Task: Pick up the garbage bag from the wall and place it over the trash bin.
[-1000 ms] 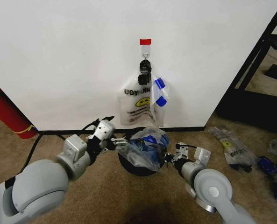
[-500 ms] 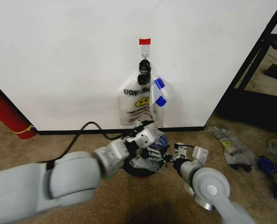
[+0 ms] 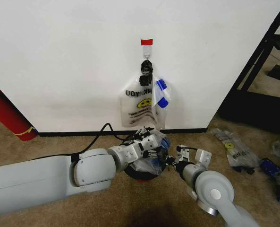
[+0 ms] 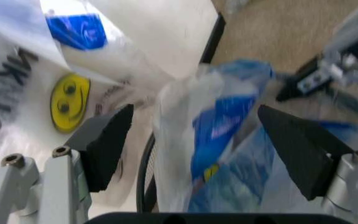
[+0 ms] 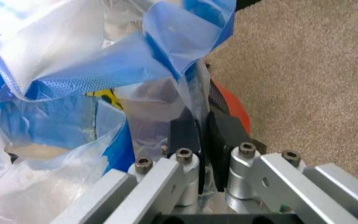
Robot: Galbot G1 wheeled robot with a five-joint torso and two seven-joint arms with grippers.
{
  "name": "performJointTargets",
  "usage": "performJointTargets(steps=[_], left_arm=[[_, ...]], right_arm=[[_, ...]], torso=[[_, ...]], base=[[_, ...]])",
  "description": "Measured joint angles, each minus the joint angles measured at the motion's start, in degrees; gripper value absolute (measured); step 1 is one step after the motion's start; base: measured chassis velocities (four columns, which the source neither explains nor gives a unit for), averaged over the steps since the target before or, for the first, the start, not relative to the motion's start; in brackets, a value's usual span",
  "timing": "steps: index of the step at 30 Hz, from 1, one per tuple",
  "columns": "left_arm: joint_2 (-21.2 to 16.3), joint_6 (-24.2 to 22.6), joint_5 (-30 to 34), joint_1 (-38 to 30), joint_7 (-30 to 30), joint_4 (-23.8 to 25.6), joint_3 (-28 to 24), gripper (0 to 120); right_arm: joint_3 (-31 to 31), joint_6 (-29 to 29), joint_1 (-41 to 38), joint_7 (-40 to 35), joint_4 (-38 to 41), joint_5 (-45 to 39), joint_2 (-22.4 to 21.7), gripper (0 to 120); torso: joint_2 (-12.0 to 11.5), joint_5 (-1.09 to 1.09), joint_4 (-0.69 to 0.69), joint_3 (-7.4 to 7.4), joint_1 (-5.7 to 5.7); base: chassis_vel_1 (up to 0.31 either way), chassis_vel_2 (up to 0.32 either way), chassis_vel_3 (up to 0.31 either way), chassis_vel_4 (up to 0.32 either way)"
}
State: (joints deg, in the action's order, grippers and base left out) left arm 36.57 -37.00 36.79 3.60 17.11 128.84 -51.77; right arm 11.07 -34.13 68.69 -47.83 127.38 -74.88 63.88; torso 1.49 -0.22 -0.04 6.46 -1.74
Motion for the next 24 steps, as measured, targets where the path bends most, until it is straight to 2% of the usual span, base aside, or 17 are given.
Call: performJointTargets(steps=[7, 10, 14, 16, 20, 24], left_arm=[[0.8, -1.0, 0.0, -1.5, -0.1, 0.2, -1.7, 80], [1.4, -1.2, 0.0, -1.8, -0.2, -0.1, -2.1, 74], [1.8, -1.3, -0.7, -2.1, -1.2, -0.7, -2.8, 55], [2.0, -1.3, -0.8, -2.2, -1.2, -0.9, -2.9, 52], [2.8, -1.3, -1.0, -2.7, -1.2, -1.6, -3.7, 34], [2.9, -1.3, -1.2, -2.9, -1.2, -2.0, -4.5, 22]], right_arm=[[-0.1, 0.0, -0.4, -0.3, 0.0, 0.0, 0.0, 1], [-0.2, 0.0, -0.5, -0.4, -0.1, -0.1, 0.0, 1], [-0.2, 0.0, -0.1, -0.5, -0.1, -0.1, 0.0, 1], [-0.2, 0.0, 0.0, -0.5, -0.1, -0.1, 0.1, 1], [-0.3, 0.0, 0.1, -0.5, 0.1, 0.0, 0.1, 1], [-0.4, 0.0, 0.1, -0.5, 0.2, -0.1, 0.1, 1]], torso=[[0.0, 0.00, -0.02, 0.00, 0.00], [0.0, 0.00, -0.02, 0.00, 0.00], [0.0, 0.00, -0.02, 0.00, 0.00], [0.0, 0.00, -0.01, 0.00, 0.00], [0.0, 0.00, -0.02, 0.00, 0.00], [0.0, 0.00, -0.02, 0.00, 0.00]], base=[[0.000, 0.000, 0.000, 0.000], [0.000, 0.000, 0.000, 0.000], [0.000, 0.000, 0.000, 0.000], [0.000, 0.000, 0.000, 0.000], [0.000, 0.000, 0.000, 0.000], [0.000, 0.000, 0.000, 0.000]])
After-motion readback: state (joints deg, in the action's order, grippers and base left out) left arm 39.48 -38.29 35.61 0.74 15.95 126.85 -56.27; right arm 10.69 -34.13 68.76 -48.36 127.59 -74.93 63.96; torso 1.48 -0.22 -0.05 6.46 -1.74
